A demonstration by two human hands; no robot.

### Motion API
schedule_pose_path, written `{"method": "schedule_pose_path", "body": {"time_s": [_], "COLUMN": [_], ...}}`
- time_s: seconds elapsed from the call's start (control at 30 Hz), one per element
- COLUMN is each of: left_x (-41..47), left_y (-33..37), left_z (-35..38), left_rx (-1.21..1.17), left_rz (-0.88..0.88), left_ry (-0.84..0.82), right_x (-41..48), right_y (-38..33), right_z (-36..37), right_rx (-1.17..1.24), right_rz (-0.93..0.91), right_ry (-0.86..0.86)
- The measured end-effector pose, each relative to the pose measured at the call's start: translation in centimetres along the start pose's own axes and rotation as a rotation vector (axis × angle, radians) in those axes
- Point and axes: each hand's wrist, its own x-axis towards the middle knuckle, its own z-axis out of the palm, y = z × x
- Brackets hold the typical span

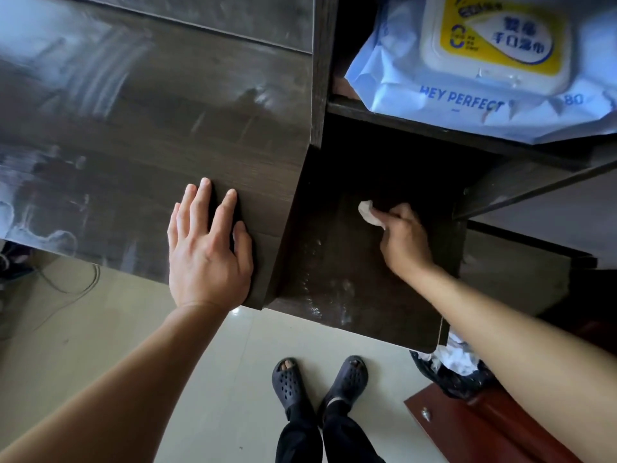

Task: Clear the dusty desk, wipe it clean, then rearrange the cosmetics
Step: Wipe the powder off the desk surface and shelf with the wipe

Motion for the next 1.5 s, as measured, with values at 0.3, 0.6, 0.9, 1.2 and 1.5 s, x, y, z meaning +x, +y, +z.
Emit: {"method": "schedule_pose_path", "body": {"time_s": [0.3,0.6,0.9,1.2,1.5], "left_x": [-0.2,-0.2,-0.2,-0.2,-0.2], "left_y": [0.0,-0.2,-0.2,-0.3,-0.3], "left_z": [-0.2,0.1,0.1,0.1,0.0], "left_rx": [-0.012,-0.01,-0.008,-0.009,-0.007], "left_rz": [-0.004,0.01,0.014,0.019,0.02], "left_ry": [-0.01,-0.002,0.002,0.01,0.003], "right_x": [-18.1,-2.8,-2.9,0.8,-12.9], "right_y": [-1.6,-1.8,-2.1,-3.9,-5.5], "right_z": [2.9,-0.8,0.5,0.6,4.0], "right_rx": [0.045,0.516,0.054,0.036,0.179], "right_rz": [-0.371,0.317,-0.064,-0.021,-0.374], "right_ry": [-0.445,-0.324,-0.025,0.166,-0.422]}}
